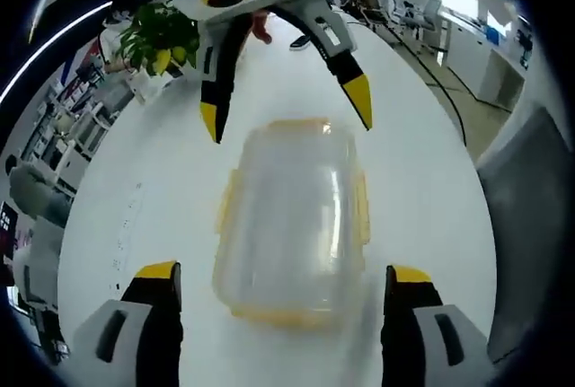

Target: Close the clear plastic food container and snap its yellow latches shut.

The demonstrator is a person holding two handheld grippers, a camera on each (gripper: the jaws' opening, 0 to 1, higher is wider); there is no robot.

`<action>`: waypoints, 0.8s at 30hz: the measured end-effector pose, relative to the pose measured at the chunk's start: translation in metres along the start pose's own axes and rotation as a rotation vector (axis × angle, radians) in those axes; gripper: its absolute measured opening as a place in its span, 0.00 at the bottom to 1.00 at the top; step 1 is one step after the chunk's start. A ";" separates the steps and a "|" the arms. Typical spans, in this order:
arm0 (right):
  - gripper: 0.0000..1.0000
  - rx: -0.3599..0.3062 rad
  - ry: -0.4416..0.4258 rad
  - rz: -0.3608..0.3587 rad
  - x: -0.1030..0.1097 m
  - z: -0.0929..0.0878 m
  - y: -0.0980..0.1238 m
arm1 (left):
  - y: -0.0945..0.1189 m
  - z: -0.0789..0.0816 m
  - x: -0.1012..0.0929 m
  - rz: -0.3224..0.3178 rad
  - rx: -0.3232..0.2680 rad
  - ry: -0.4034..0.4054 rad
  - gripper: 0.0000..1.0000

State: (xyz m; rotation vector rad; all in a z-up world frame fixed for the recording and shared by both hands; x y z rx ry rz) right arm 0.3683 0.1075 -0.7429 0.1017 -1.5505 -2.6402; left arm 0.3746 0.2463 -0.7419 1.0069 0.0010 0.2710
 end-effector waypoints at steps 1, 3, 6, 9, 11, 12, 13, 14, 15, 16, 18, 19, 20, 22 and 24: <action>0.93 -0.004 -0.003 0.005 0.001 -0.001 -0.001 | -0.002 0.000 0.000 -0.014 0.007 0.015 0.91; 0.94 -0.062 -0.007 0.027 0.005 0.001 -0.005 | -0.006 0.001 -0.003 -0.057 0.001 0.066 0.91; 0.93 -0.086 -0.033 0.025 0.006 -0.001 -0.008 | -0.010 -0.002 0.002 -0.044 0.006 0.052 0.91; 0.91 -0.063 -0.018 -0.009 0.001 -0.006 -0.012 | -0.014 -0.008 0.001 -0.047 0.032 0.057 0.88; 0.88 -0.075 -0.022 0.000 0.002 -0.005 -0.014 | -0.015 -0.010 -0.002 -0.062 0.043 0.055 0.85; 0.85 -0.081 -0.029 0.014 0.004 -0.005 -0.015 | -0.015 -0.010 -0.004 -0.065 0.047 0.048 0.84; 0.84 -0.078 -0.033 0.011 0.005 -0.005 -0.016 | -0.015 -0.011 -0.005 -0.068 0.054 0.036 0.81; 0.81 -0.061 -0.020 -0.010 0.003 -0.006 -0.016 | -0.015 -0.012 -0.005 -0.061 0.056 0.030 0.81; 0.78 -0.052 -0.007 -0.019 0.003 -0.007 -0.016 | -0.014 -0.013 -0.006 -0.065 0.059 0.012 0.80; 0.74 -0.046 -0.003 -0.023 0.002 -0.007 -0.016 | -0.013 -0.013 -0.006 -0.067 0.059 0.004 0.78; 0.74 -0.047 -0.007 -0.018 0.003 -0.006 -0.016 | -0.012 -0.013 -0.005 -0.076 0.056 0.017 0.77; 0.74 -0.047 -0.004 -0.019 0.004 -0.006 -0.016 | -0.012 -0.013 -0.005 -0.077 0.054 0.020 0.77; 0.74 -0.047 -0.002 -0.021 0.004 -0.006 -0.017 | -0.011 -0.013 -0.006 -0.079 0.053 0.022 0.77; 0.74 -0.053 -0.001 -0.023 0.005 -0.006 -0.017 | -0.011 -0.014 -0.007 -0.078 0.051 0.024 0.76; 0.74 -0.060 0.002 -0.025 0.005 -0.006 -0.017 | -0.010 -0.015 -0.008 -0.078 0.050 0.026 0.76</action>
Point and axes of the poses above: the point that each gripper's makers call its tool centre point, and the gripper's own axes: y roughly backward along the fingers, x roughly to its left, z roughly out of its top, the point moved 5 cm from there along y, roughly backward along the fingers, and after that the axes turned 11 degrees about y, right-handed, at the moved point
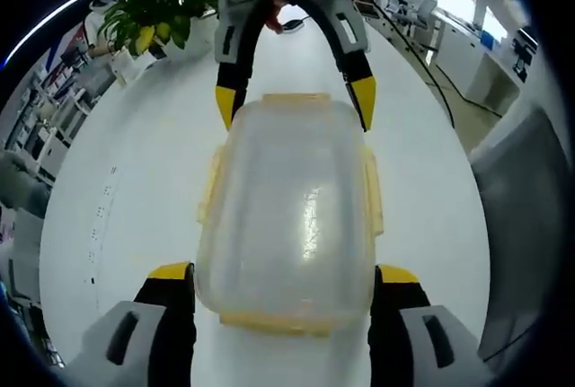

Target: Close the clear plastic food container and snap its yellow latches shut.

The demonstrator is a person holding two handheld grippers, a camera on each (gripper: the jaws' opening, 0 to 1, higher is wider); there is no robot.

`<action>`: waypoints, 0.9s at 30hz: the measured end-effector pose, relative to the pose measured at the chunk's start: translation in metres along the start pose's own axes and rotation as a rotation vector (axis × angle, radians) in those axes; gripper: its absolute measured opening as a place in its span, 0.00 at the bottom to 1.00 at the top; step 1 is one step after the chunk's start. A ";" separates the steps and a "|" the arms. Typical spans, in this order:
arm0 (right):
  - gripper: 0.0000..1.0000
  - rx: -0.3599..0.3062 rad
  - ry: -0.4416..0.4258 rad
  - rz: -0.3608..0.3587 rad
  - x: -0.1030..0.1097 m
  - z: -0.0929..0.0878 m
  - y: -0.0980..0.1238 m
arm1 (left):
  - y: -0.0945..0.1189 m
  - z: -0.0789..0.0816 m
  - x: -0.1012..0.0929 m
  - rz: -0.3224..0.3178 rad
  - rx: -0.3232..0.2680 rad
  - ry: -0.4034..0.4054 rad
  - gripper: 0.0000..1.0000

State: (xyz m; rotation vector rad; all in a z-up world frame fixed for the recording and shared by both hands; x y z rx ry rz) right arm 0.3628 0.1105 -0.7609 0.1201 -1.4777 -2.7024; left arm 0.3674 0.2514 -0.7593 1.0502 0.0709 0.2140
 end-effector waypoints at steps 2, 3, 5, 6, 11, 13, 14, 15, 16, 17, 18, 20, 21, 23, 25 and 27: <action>0.74 -0.001 0.003 0.000 0.001 0.000 0.000 | 0.000 -0.001 -0.001 0.002 -0.001 0.004 0.76; 0.74 0.002 0.005 0.000 0.001 0.001 0.000 | 0.000 -0.001 -0.001 0.002 -0.001 0.004 0.76; 0.74 0.013 0.008 0.000 0.002 0.002 -0.001 | 0.001 -0.001 -0.002 0.002 0.000 0.007 0.76; 0.74 0.019 0.009 0.000 0.003 0.003 -0.002 | 0.001 -0.002 -0.002 0.002 0.003 0.006 0.76; 0.74 0.034 0.011 0.003 0.003 0.005 -0.004 | 0.002 -0.004 -0.004 0.003 0.004 0.010 0.76; 0.74 0.039 0.013 0.005 0.004 0.009 -0.006 | 0.004 -0.008 -0.004 0.004 0.008 0.010 0.76; 0.74 0.041 0.014 0.006 0.004 0.011 -0.007 | 0.005 -0.010 -0.004 0.005 0.010 0.010 0.76; 0.74 0.041 0.018 0.008 0.005 0.014 -0.009 | 0.007 -0.013 -0.005 0.006 0.014 0.011 0.76; 0.74 0.041 0.019 0.010 0.005 0.017 -0.011 | 0.009 -0.016 -0.005 0.008 0.017 0.012 0.76; 0.74 0.039 0.022 0.012 0.005 0.021 -0.014 | 0.011 -0.021 -0.004 0.010 0.020 0.014 0.76; 0.74 0.038 0.023 0.013 0.005 0.024 -0.016 | 0.013 -0.024 -0.004 0.011 0.022 0.016 0.76; 0.74 0.033 0.029 0.017 0.006 0.032 -0.021 | 0.017 -0.031 -0.004 0.014 0.025 0.020 0.76; 0.74 0.030 0.034 0.019 0.005 0.037 -0.025 | 0.020 -0.036 -0.004 0.016 0.026 0.024 0.76; 0.74 0.025 0.041 0.022 0.005 0.045 -0.029 | 0.026 -0.046 -0.004 0.023 0.036 0.032 0.76; 0.74 0.020 0.052 0.027 0.005 0.053 -0.035 | 0.031 -0.055 -0.005 0.030 0.045 0.041 0.76; 0.74 0.013 0.064 0.035 0.006 0.064 -0.042 | 0.038 -0.067 -0.006 0.038 0.049 0.054 0.76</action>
Point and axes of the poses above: the point that each gripper's makers call its tool centre point, and the gripper's own axes: y roughly backward along the fingers, x roughly to its left, z roughly out of its top, the point moved 5 cm from there along y, roughly backward along the fingers, and after that the axes turned 11 degrees about y, right-handed, at the moved point
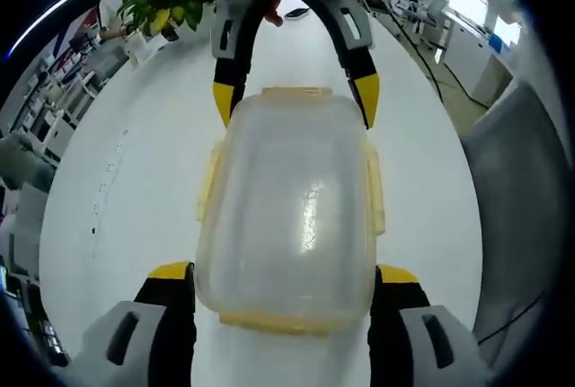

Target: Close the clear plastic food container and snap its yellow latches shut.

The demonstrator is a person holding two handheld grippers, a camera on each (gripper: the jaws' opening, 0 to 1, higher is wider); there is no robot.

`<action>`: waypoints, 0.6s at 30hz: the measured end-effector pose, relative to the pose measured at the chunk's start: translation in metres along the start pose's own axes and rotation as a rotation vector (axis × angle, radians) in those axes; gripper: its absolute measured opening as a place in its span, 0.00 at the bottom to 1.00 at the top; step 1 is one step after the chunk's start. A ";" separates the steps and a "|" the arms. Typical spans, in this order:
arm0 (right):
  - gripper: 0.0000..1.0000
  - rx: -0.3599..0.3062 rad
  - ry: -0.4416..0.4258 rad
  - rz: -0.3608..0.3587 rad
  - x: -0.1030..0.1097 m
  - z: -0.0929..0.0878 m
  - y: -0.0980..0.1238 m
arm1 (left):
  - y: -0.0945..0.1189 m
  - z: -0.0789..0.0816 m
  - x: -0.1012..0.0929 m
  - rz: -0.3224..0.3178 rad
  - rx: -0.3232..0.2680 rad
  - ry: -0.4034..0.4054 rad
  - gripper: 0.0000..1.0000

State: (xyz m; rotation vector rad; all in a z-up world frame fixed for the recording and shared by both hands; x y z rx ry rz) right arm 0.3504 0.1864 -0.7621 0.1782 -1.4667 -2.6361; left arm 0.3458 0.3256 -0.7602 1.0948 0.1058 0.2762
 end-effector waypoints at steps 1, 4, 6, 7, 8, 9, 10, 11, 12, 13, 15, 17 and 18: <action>0.75 -0.008 0.008 0.003 0.000 0.007 -0.004 | 0.004 -0.007 0.000 0.003 0.001 0.008 0.76; 0.75 -0.020 0.022 0.010 0.000 0.023 -0.015 | 0.013 -0.025 0.000 0.011 0.005 0.024 0.76; 0.75 -0.024 0.030 0.013 0.001 0.033 -0.021 | 0.018 -0.036 0.000 0.014 0.010 0.033 0.76; 0.75 -0.026 0.032 0.014 0.002 0.037 -0.024 | 0.021 -0.043 0.000 0.016 0.015 0.039 0.76; 0.75 -0.029 0.037 0.015 0.002 0.043 -0.027 | 0.023 -0.047 -0.001 0.018 0.019 0.043 0.76; 0.75 -0.029 0.039 0.016 0.003 0.047 -0.030 | 0.025 -0.052 -0.001 0.020 0.025 0.046 0.76; 0.75 -0.028 0.042 0.017 0.004 0.052 -0.033 | 0.026 -0.054 -0.002 0.021 0.026 0.048 0.77; 0.75 -0.027 0.044 0.017 0.004 0.055 -0.035 | 0.029 -0.059 -0.002 0.023 0.029 0.051 0.77; 0.75 -0.024 0.046 0.018 0.005 0.058 -0.037 | 0.030 -0.062 -0.003 0.023 0.031 0.053 0.77; 0.75 -0.021 0.046 0.018 0.006 0.061 -0.039 | 0.032 -0.066 -0.003 0.023 0.031 0.056 0.77; 0.75 -0.013 0.045 0.017 0.008 0.067 -0.042 | 0.034 -0.070 -0.004 0.022 0.028 0.058 0.77; 0.75 -0.009 0.042 0.016 0.010 0.070 -0.044 | 0.037 -0.075 -0.005 0.019 0.027 0.056 0.77; 0.75 -0.006 0.040 0.014 0.012 0.073 -0.046 | 0.038 -0.078 -0.005 0.016 0.024 0.054 0.77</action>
Point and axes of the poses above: the point that each gripper's makers call its tool centre point, and the gripper's own axes: y roughly backward along the fingers, x roughly to its left, z roughly out of its top, the point moved 5 cm from there along y, roughly backward along the fingers, and after that the axes turned 11 degrees about y, right-handed, at the moved point
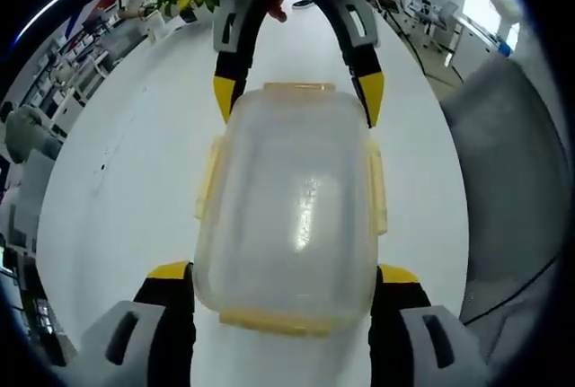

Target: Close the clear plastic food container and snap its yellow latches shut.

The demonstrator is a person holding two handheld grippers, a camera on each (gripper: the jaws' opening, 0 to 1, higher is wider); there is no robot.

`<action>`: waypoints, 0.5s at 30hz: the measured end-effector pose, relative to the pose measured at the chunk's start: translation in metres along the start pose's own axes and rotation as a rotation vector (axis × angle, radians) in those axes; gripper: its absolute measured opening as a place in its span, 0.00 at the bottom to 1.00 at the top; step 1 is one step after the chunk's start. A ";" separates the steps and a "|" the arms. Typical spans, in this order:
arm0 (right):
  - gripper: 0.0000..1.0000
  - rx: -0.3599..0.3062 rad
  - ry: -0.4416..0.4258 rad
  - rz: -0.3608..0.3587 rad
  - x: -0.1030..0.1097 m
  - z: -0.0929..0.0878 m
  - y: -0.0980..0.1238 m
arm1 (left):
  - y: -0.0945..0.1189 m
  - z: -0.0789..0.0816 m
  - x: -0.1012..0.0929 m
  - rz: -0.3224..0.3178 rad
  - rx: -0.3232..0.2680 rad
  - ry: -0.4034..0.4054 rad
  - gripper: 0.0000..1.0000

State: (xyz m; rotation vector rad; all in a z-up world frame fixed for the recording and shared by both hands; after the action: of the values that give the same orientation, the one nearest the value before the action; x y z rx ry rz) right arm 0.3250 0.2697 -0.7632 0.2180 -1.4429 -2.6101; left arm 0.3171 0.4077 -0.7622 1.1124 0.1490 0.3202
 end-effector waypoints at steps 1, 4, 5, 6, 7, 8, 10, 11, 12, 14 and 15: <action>0.75 0.003 -0.002 -0.002 0.001 0.001 -0.001 | 0.001 -0.002 0.000 -0.002 -0.003 0.000 0.77; 0.75 0.012 -0.007 -0.012 0.002 0.005 -0.003 | 0.002 -0.006 -0.001 -0.004 -0.020 0.008 0.77; 0.75 0.018 -0.008 -0.015 0.003 0.006 -0.004 | 0.002 -0.007 -0.001 -0.005 -0.025 0.009 0.78; 0.75 0.023 -0.008 -0.017 0.003 0.006 -0.004 | 0.002 -0.008 0.000 -0.007 -0.031 0.011 0.78; 0.75 0.029 -0.010 -0.017 0.003 0.007 -0.004 | 0.002 -0.008 0.001 -0.013 -0.036 0.015 0.78; 0.75 0.032 -0.011 -0.017 0.002 0.006 -0.004 | 0.001 -0.008 0.001 -0.019 -0.039 0.019 0.78; 0.75 0.037 -0.011 -0.016 0.002 0.006 -0.004 | -0.001 -0.009 0.002 -0.033 -0.036 0.035 0.80; 0.75 0.038 -0.011 -0.015 0.002 0.006 -0.004 | -0.002 -0.010 0.003 -0.041 -0.032 0.037 0.80; 0.75 0.038 -0.010 -0.014 0.001 0.006 -0.004 | -0.002 -0.010 0.004 -0.043 -0.032 0.033 0.80; 0.75 0.045 -0.013 -0.017 -0.005 0.006 -0.004 | -0.003 -0.008 0.010 -0.040 -0.035 0.025 0.80; 0.75 0.051 -0.017 -0.018 -0.008 0.006 -0.004 | -0.003 -0.008 0.013 -0.039 -0.037 0.023 0.80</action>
State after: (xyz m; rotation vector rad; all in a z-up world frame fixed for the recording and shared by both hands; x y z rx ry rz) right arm 0.3314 0.2785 -0.7632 0.2157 -1.5208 -2.5975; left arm 0.3278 0.4175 -0.7677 1.0685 0.1847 0.2995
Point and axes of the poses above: the point that each gripper's makers call its tool centre point, and the gripper's own axes: y roughly backward along the fingers, x roughly to its left, z roughly out of its top, the point moved 5 cm from there along y, roughly backward along the fingers, and after that the axes turned 11 degrees about y, right-handed, at the moved point
